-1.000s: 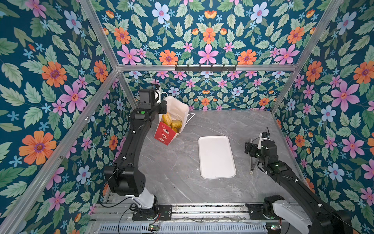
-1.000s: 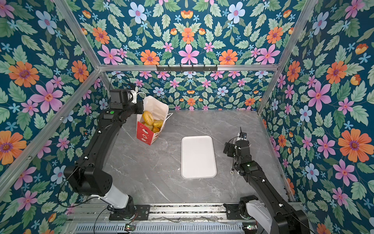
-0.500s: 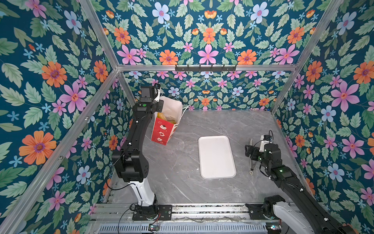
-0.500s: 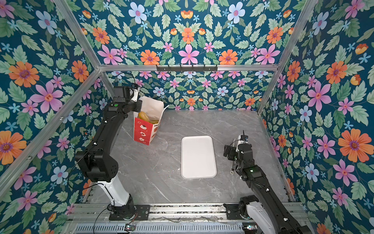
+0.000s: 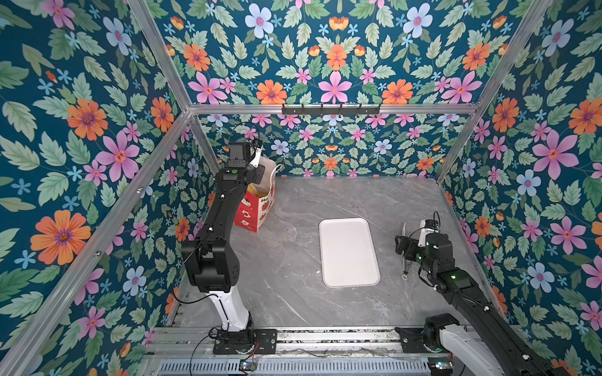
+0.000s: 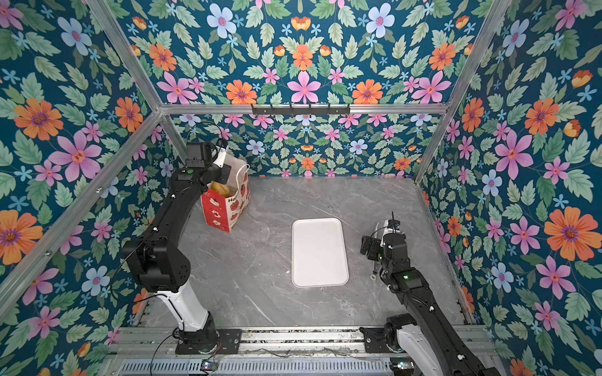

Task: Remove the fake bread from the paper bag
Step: 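Lift and tip the paper bag with the left gripper onto its side, then hold the tipped bag with the left gripper while the right gripper grasps the tongs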

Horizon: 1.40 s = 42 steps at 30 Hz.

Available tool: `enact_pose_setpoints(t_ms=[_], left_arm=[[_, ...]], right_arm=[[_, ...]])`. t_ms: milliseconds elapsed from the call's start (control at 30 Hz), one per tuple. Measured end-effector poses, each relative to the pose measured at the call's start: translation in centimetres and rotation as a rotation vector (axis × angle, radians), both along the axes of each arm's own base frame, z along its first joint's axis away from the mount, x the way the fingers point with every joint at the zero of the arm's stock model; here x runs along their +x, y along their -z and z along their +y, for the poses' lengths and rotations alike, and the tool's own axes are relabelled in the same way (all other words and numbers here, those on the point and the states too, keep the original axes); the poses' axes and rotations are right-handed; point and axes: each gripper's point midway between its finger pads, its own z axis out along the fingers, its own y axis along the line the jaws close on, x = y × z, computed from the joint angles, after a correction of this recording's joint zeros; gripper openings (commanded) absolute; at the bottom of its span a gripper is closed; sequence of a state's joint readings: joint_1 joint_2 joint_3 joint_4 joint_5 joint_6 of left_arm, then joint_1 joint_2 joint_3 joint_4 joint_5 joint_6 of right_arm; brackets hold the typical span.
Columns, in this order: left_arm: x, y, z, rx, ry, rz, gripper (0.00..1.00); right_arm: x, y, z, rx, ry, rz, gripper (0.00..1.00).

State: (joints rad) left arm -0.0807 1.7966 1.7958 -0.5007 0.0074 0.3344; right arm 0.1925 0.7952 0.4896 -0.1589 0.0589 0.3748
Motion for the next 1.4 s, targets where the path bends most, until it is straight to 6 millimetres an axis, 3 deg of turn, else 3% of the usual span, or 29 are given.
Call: enact_pose_setpoints(t_ms=[233,633,800,1067,1400], left_arm=[[-1.5,0.4,-2.8,-0.109,0.051,-0.028,0.00],[-4.9,0.7,-9.8,-0.228,0.146,-0.039,0.00],[-6.6,2.0,-12.9,-0.273,0.186,-0.007,0.00],[-9.6,4.3,-15.1,-0.338,0.204,0.052,0.00],[-13.2,5.6,-14.7,-0.363,0.222,0.078,0.00]], right_arm=[[0.1,0.6,0.1,0.007,0.003,0.021,0.94],[0.2,1.9,0.5,0.024,-0.011,0.057,0.94],[0.2,2.3,0.6,0.038,-0.007,0.066,0.94],[0.1,2.5,0.7,0.045,-0.011,0.072,0.94],[-0.9,3.1,0.2,0.063,0.038,0.155,0.96]])
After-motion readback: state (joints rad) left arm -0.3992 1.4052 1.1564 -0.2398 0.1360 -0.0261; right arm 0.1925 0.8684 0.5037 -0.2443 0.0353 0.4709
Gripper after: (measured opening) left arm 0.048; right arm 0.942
